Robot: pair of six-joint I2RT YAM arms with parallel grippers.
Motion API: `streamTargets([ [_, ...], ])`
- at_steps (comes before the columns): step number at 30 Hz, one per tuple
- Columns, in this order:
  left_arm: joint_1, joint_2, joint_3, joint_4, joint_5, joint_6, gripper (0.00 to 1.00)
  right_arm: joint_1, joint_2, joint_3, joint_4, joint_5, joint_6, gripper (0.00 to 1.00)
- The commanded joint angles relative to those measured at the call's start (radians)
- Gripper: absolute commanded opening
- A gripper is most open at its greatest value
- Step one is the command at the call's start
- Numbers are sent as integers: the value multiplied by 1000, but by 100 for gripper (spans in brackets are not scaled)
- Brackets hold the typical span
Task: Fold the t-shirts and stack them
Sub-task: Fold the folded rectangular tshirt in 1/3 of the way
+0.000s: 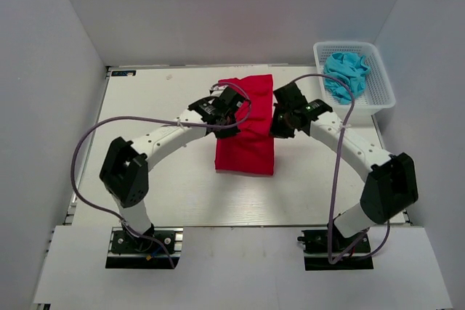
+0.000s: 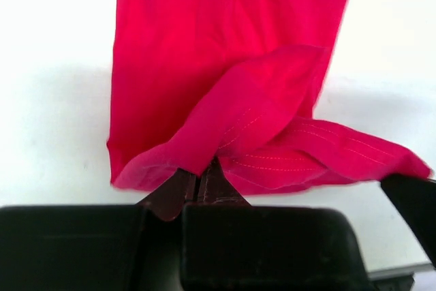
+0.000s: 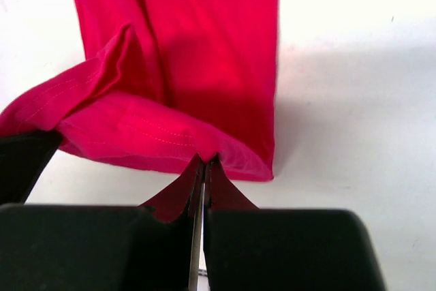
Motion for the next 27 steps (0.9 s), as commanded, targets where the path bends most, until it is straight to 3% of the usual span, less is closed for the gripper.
streamTargets([
  [1,44,45,62,20,58,77,0,-33,68,105,17,16,-47,0],
  [16,194,287,254,43,233,144,0,-142,393,317,11,-110,-97,0],
  [17,206,298,254,43,233,144,9,-150,419,336,14,-116,-108,0],
  [18,206,298,263,54,233,144,35,-151,440,362,15,-116,-111,0],
  [19,229,312,275,54,220,144,47,-160,456,378,17,-150,-116,3],
  [20,238,329,293,63,211,144,64,-173,482,413,21,-156,-122,14],
  [21,263,342,312,63,210,144,98,-180,515,457,17,-177,-131,42],
  [24,298,408,464,-3,220,134,99,-199,582,602,-23,-219,-159,64],
  [27,311,387,502,-6,232,134,99,-196,544,550,9,-251,-207,85],
])
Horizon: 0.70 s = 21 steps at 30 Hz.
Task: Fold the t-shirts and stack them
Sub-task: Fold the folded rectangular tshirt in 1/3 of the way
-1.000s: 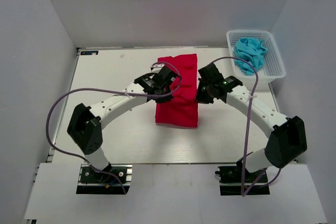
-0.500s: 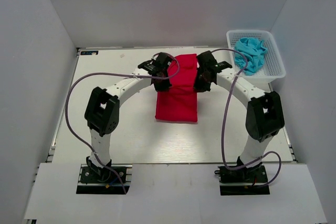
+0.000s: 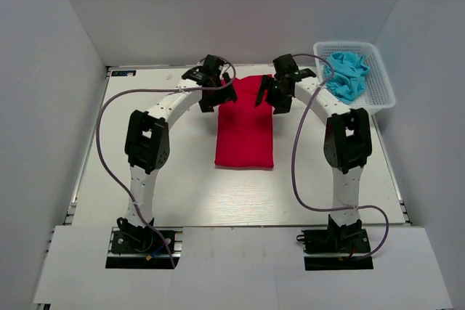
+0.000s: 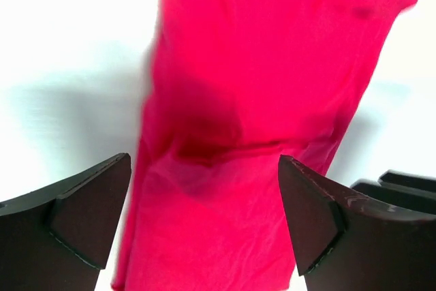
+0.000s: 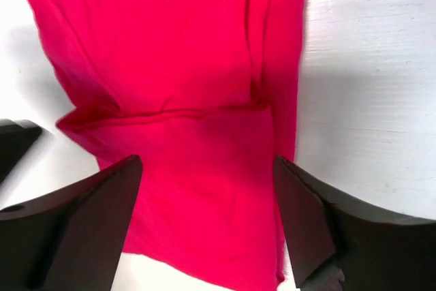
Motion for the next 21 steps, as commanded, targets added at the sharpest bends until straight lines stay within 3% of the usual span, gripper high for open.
streamTargets([
  [1,18,-81,-10,2,30,10,99,-7,-70,-19,32,-75,-66,85],
  [3,18,-128,-92,45,53,10,99,-5,-158,-168,72,-92,-77,90],
  [8,-5,-310,-398,79,99,33,99,-5,-333,-457,142,-130,-89,90],
  [14,-43,-467,-745,233,205,21,99,1,-534,-818,274,-227,-19,90],
  [19,-63,-489,-871,347,238,-3,95,3,-547,-920,339,-245,1,88],
  [21,-74,-461,-871,334,249,-3,84,4,-528,-921,363,-264,12,82],
])
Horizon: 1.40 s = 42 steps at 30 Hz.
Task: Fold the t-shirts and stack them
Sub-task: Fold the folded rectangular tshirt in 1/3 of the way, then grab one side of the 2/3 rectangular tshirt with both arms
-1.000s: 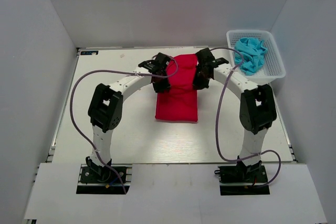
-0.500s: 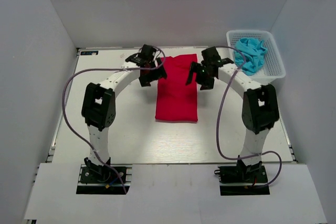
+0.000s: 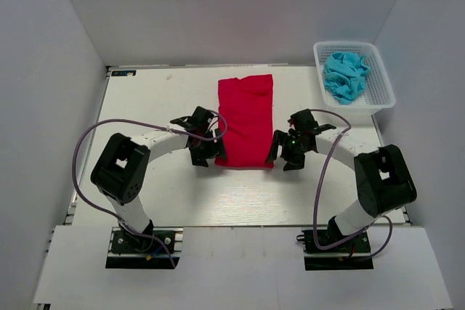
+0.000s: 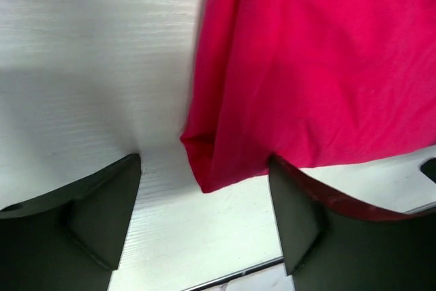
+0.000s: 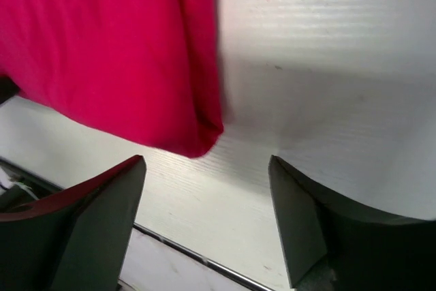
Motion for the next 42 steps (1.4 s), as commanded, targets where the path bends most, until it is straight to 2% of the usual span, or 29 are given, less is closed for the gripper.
streamTargets([
  [1,-13,-21,-3,76,28,-7,82,7,4,-14,126,-53,27,77],
  [4,-22,-9,-36,90,5,-7,70,-2,21,-46,167,-66,39,72],
  [7,-31,-9,-62,110,4,-7,55,7,53,-60,186,-79,46,61],
  [10,-41,-9,-87,133,40,-18,39,10,71,-67,194,-85,60,36],
  [13,-50,0,-96,176,75,-18,25,10,62,-85,201,-93,79,16],
  [14,-59,9,-107,176,86,-18,14,13,53,-90,201,-93,85,0],
  [15,-59,9,-107,159,86,-33,1,13,42,-93,197,-100,86,0],
  [18,-79,-36,-125,108,98,-42,0,29,-4,-108,138,-102,80,0],
  [21,-106,-185,-179,70,130,-76,0,44,-119,-161,86,-106,83,0],
  [23,-116,-317,-191,41,185,-90,0,56,-235,-171,-7,-114,82,0],
  [26,-136,-435,-156,-99,175,-90,0,64,-390,-163,-146,-108,83,0],
  [29,-136,-483,-107,-186,187,-67,0,61,-522,-108,-271,-82,92,0],
  [35,-117,-477,31,-249,190,-58,0,56,-527,112,-255,-50,131,0],
  [42,-97,-365,215,-343,-14,-49,0,43,-339,399,-253,96,76,0],
])
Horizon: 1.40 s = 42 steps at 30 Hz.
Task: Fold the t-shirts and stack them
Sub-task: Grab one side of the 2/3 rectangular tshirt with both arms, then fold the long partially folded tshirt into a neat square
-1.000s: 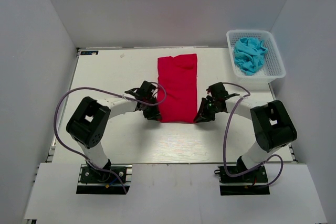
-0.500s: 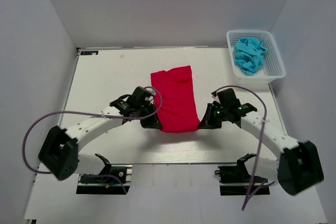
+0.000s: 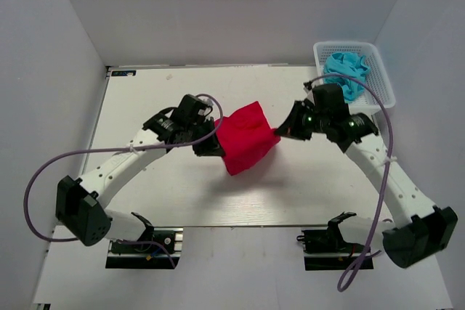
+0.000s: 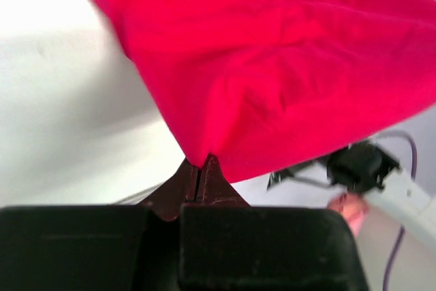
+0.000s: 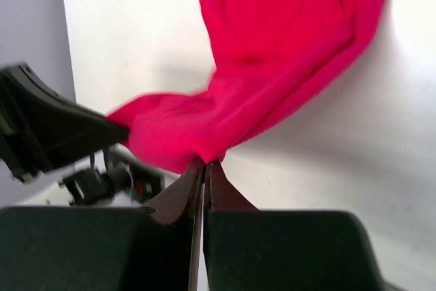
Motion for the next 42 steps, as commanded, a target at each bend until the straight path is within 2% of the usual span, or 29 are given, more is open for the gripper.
streamTargets([
  [1,20,52,138,-61,-133,15,0,-14,92,135,1,120,-30,0],
  [9,101,190,251,-72,-202,15,0,-45,336,367,7,111,-74,0],
  [13,138,226,258,-37,-173,15,0,-55,498,496,-5,81,-99,0],
  [16,167,270,246,-15,-162,15,0,-68,578,560,-10,27,-113,0],
  [23,224,385,272,46,-138,6,0,-85,793,669,15,15,-114,0],
  [26,249,459,317,67,-190,-14,0,-85,873,691,59,13,-98,0],
  [28,273,500,326,101,-199,-25,26,-86,902,697,101,25,-81,0],
  [29,273,510,336,142,-210,-25,72,-89,937,714,157,16,-81,0],
  [30,284,510,346,172,-210,-13,100,-89,951,724,171,31,-81,7],
  [31,284,519,346,187,-237,0,100,-91,974,743,171,48,-65,23],
  [32,284,529,384,187,-237,17,100,-94,988,763,164,68,-59,51],
  [34,295,539,438,143,-271,49,100,-98,1030,853,109,109,-62,71],
  [36,295,549,491,117,-271,84,100,-98,1016,870,92,114,-79,76],
  [37,295,540,492,117,-239,93,100,-92,999,852,101,119,-79,85],
  [38,273,531,478,133,-218,124,100,-91,982,832,108,136,-90,90],
  [41,263,482,403,198,-110,142,100,-92,884,693,176,111,-105,90],
  [42,263,467,374,263,-49,143,100,-91,845,642,196,75,-116,90],
])
